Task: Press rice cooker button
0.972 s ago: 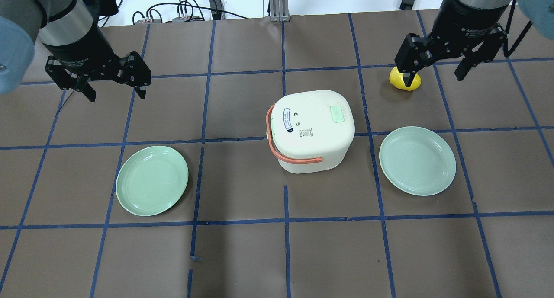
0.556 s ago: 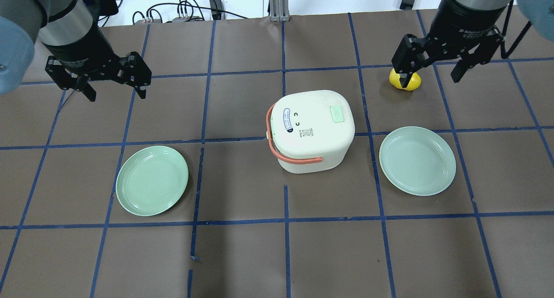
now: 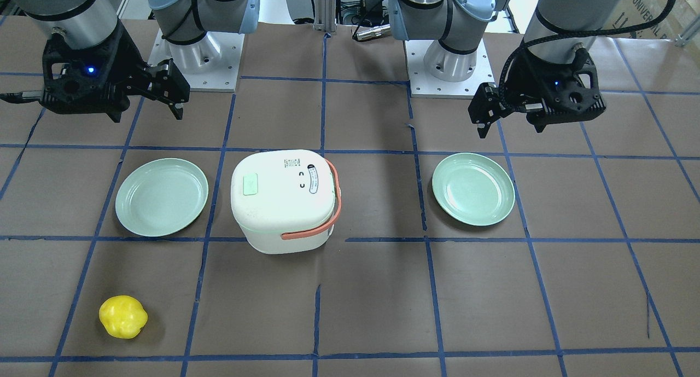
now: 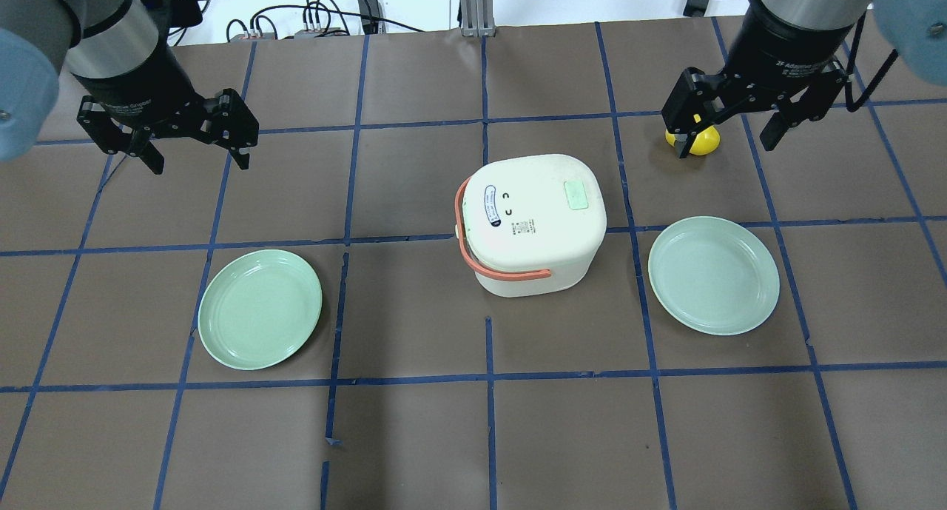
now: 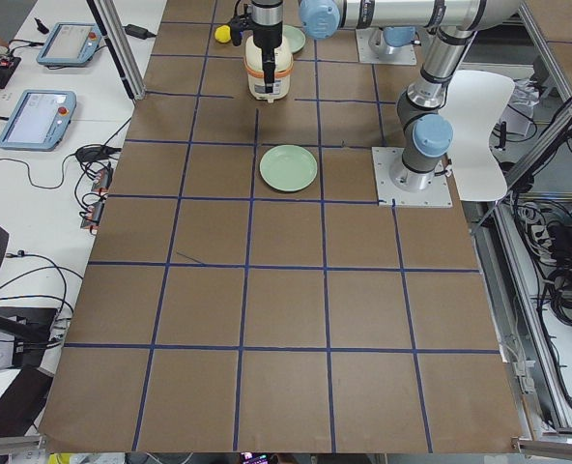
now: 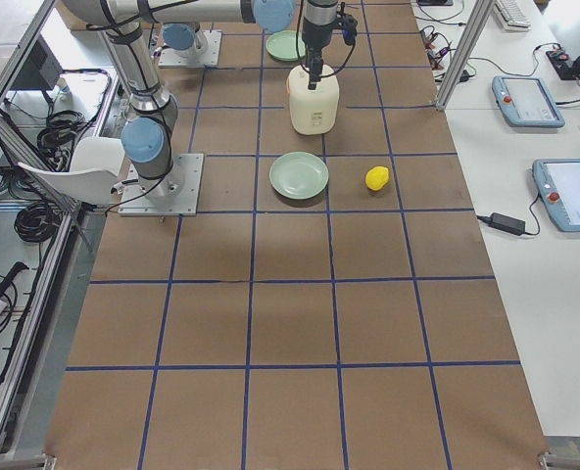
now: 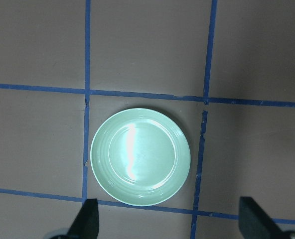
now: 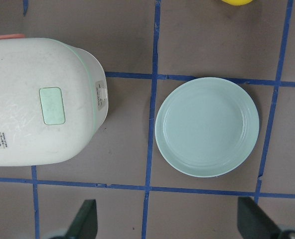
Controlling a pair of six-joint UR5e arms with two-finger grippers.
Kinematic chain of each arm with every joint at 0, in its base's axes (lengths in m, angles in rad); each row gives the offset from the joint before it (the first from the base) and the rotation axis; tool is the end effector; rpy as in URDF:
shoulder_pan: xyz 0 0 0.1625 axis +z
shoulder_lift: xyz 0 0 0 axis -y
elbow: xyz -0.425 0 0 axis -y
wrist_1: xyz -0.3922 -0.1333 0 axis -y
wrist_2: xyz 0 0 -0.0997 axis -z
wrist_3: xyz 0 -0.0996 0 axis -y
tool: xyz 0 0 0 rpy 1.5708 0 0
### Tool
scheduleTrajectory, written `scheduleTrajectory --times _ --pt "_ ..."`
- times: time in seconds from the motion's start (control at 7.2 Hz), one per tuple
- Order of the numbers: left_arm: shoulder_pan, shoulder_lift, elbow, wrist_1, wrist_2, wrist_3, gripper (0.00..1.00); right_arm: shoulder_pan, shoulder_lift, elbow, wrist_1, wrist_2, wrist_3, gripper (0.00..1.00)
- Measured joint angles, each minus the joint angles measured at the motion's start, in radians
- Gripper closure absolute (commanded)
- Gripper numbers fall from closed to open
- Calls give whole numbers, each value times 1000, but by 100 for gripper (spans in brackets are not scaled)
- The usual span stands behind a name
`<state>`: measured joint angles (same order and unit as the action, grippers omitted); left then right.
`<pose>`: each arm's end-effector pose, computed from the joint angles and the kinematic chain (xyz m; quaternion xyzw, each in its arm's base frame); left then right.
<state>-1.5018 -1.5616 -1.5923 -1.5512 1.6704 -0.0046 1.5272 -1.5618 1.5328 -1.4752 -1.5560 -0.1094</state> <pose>-0.0894 -0.4960 0.4843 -0.0369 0.9981 -0.0020 0.0499 0.1133 -0.4941 0.4929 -0.0326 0.9989 0.0326 0.0099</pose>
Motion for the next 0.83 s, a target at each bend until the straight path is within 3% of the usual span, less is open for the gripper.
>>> scheduleTrajectory --times 0.42,0.56,0.83 --pt "0 0 0 0 0 0 0 14 3 2 -17 5 55 3" --pt "0 0 0 0 0 0 0 43 14 3 -50 12 93 10" --pt "0 0 0 0 0 0 0 118 62 3 -130 19 149 65"
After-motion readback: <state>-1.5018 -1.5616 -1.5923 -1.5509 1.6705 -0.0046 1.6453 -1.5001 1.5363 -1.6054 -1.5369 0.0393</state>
